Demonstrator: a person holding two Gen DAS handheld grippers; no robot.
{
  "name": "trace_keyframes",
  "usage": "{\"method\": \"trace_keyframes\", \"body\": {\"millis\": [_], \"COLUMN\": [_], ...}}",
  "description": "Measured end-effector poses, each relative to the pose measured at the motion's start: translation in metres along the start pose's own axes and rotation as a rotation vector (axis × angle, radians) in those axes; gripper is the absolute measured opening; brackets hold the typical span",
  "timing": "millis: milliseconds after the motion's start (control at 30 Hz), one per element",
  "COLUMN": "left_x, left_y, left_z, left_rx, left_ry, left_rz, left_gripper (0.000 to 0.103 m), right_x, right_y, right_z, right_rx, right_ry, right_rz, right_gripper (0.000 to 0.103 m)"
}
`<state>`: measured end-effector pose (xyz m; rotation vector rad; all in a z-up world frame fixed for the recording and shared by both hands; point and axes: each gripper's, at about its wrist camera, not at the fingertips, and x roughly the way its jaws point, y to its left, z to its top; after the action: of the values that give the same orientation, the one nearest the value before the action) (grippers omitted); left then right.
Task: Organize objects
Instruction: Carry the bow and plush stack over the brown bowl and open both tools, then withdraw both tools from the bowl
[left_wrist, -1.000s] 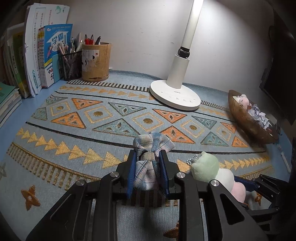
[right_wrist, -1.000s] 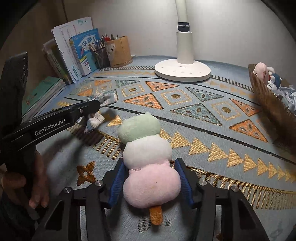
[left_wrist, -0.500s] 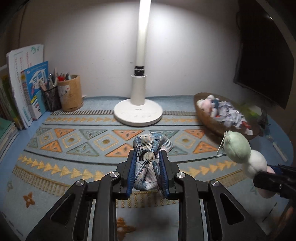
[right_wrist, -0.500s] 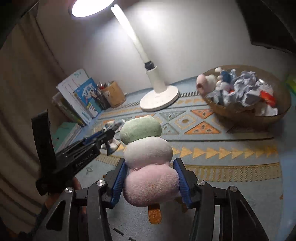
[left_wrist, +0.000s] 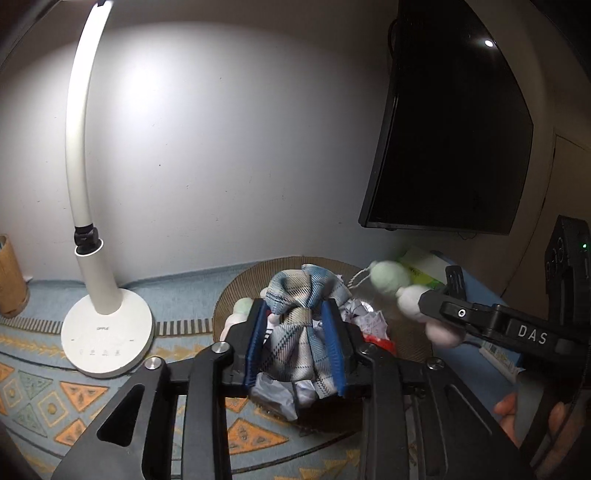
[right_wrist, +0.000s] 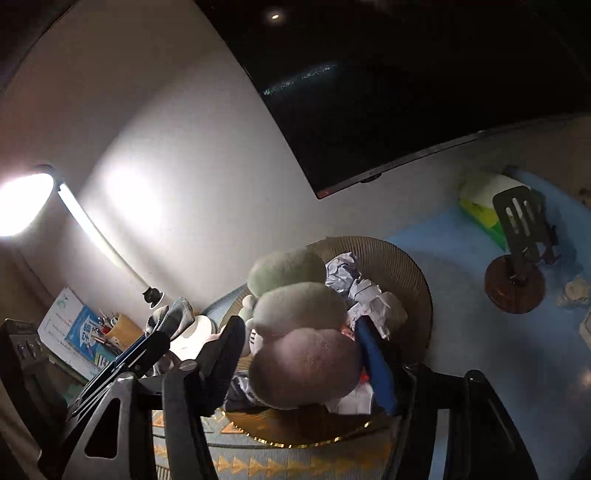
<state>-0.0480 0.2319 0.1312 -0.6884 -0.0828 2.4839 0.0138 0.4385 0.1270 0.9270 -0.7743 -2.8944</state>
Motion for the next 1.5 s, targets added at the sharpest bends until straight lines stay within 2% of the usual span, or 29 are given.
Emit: {"method": "trace_keyframes", "body": {"millis": [33,67,100,267,400,500,600,667,800,1000,1100,1167,1267,1400,1500], "left_x": [0.007,0.013,0.017,-0.009,-0.057,-0.095,-0.131,-0.152,-0.170,-0.162,-0.146,-0.135,-0.129,-0.114,-0.109], "left_y": [0.004,0.007,0.012,0.029,0.045,0.056,0.074,0.092,0.131,0.162,0.171,0.176,0.179,0.194,0.191], "left_z": [-0.001,-0.002,-0.003,-0.023,-0.039,-0.049,-0.064,-0.081,-0.119,-0.139,-0.150,-0.154,-0.155,-0.163,-0.163], "left_rx": [-0.026,-0.052,-0.073,-0.064,-0.062,-0.035,-0.028,-0.055,-0.150,-0.074,-0.083,-0.107,-0.116,-0.194,-0.172], "left_ry": [-0.002,0.010,0.023,0.032,0.040,0.035,0.037,0.032,0.056,0.117,0.171,0.236,0.272,0.383,0.403], "left_rz": [-0.014,-0.014,-0.009,0.015,0.035,0.087,0.171,0.211,0.291,0.441,0.435,0.411,0.452,0.454,0.480], "left_gripper": [0.049,0.066,0.072,0.073,0.073,0.074,0.090,0.098,0.098,0.098,0.098,0.098,0.099,0.099,0.102], "right_x": [0.009,0.014,0.015,-0.013,-0.057,-0.076,-0.083,-0.074,-0.030,0.025,0.042,0.053,0.064,0.063,0.066], "right_y": [-0.006,-0.011,-0.014,-0.011,0.030,0.069,0.106,0.128,0.151,0.160,0.156,0.155,0.157,0.162,0.165], "right_z": [0.001,-0.001,-0.005,-0.033,-0.055,-0.073,-0.103,-0.130,-0.180,-0.202,-0.207,-0.212,-0.214,-0.217,-0.219], "right_rx": [0.007,0.017,0.027,0.003,-0.160,-0.248,-0.288,-0.314,-0.334,-0.362,-0.359,-0.364,-0.383,-0.407,-0.426], "right_ry": [0.022,0.041,0.050,0.031,-0.086,-0.085,-0.078,-0.060,0.083,0.169,0.211,0.251,0.308,0.308,0.317], "right_rz": [-0.008,-0.010,-0.004,0.003,-0.005,0.041,0.113,0.116,0.046,-0.071,-0.103,-0.125,-0.148,-0.170,-0.180], "right_gripper": [0.078,0.077,0.077,0.077,0.077,0.078,0.078,0.081,0.082,0.082,0.082,0.082,0.083,0.083,0.086]}}
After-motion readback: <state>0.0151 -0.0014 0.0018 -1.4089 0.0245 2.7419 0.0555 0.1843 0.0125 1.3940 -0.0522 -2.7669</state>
